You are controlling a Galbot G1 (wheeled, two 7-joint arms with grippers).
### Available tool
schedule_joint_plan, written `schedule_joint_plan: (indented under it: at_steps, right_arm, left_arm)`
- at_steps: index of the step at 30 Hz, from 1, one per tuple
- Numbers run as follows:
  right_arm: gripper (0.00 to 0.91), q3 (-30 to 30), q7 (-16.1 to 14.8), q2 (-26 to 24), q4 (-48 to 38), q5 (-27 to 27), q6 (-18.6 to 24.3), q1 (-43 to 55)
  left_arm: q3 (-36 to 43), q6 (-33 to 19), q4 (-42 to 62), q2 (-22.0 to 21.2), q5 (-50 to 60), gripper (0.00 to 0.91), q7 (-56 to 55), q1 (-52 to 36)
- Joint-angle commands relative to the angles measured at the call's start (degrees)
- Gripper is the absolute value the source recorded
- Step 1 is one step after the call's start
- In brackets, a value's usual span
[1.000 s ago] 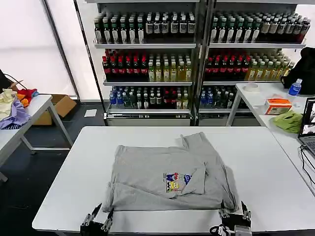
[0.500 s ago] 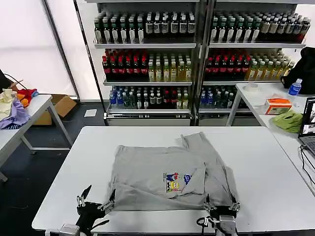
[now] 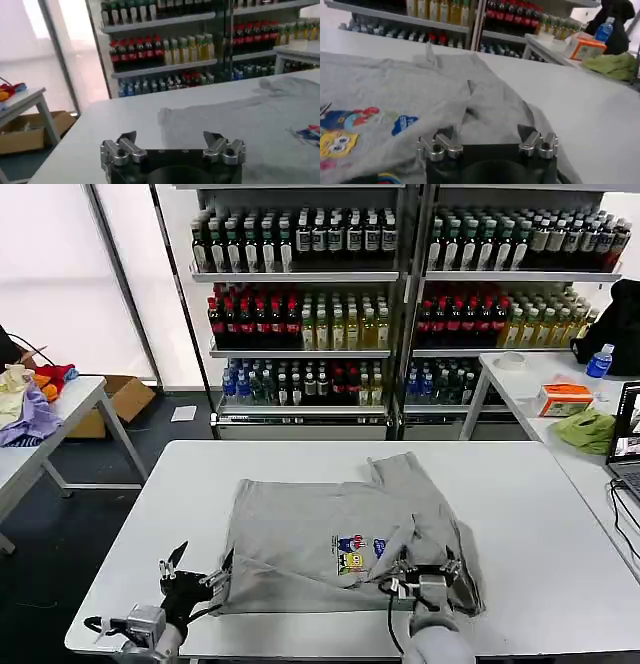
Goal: Fold and organize the clothes.
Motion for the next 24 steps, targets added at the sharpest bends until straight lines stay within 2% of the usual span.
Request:
schedule_joint_plan:
  at_steps: [1,6,18,24]
  right_arm:
    - [0.907,0.09,-0.5,4.47,-15.08,0.9,-0.27,18.47]
    - [0.907,2.06,-0.84,7.37,-21.14,0.83,-0.26,23.75]
    - [0.907,4.1,-1.73,8.47,-31.18,3.05,-0.21,33.63]
    - [0.907,4.97,-2.7,8.59,-37.23,3.77,-0.26,38.24]
  left_arm:
    - [4.12,2.18,11.54,1.83,-4.52,0.907,0.59,-16.05]
    - [5.84,2.77,14.56,3.31,-6.44,0.907,1.39,-20.22]
    - [11.82,6.74,22.9,8.01,-13.45,0.907,4.47,-31.46]
    - [14.88,6.82,28.29,8.15,-14.45,0.907,5.49,-36.04]
